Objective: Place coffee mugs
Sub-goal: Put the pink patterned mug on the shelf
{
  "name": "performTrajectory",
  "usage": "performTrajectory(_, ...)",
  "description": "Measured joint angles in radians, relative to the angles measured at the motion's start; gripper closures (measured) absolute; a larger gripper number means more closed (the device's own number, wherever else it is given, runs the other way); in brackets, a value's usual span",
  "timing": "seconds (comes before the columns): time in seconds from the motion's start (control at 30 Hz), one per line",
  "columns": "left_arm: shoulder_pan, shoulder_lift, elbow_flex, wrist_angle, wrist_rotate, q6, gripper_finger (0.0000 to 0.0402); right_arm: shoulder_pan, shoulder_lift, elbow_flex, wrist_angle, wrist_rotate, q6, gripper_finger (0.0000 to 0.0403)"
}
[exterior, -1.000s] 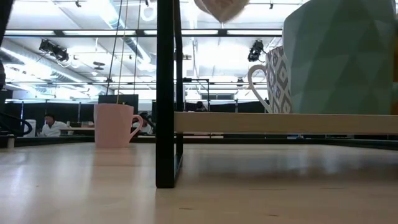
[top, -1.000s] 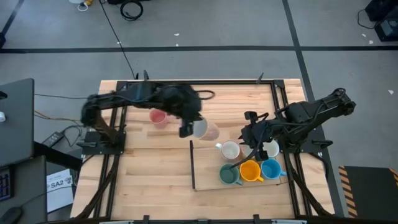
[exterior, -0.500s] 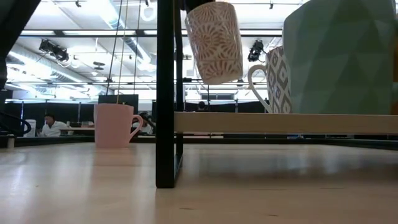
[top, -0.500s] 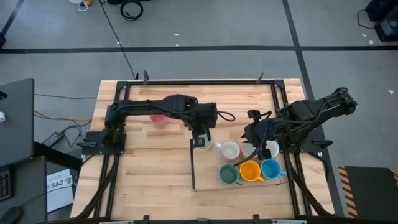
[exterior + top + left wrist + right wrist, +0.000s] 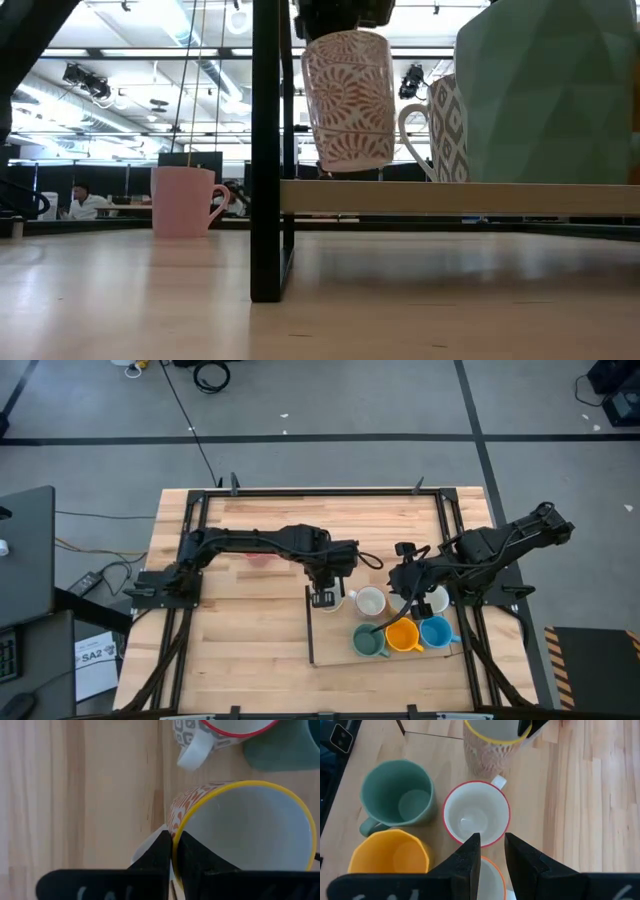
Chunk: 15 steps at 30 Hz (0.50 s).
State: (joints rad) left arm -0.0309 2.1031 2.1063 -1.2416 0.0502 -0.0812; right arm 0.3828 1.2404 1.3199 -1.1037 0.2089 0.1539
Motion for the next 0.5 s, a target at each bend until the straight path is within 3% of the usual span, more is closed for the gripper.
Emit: performTrajectory(0.5,-0.031,0.066,-0.003,0.049,0.001,-0.047,0.0377,0.0,0.0,-0.004,0.027,-0.004,0.0,0.0309)
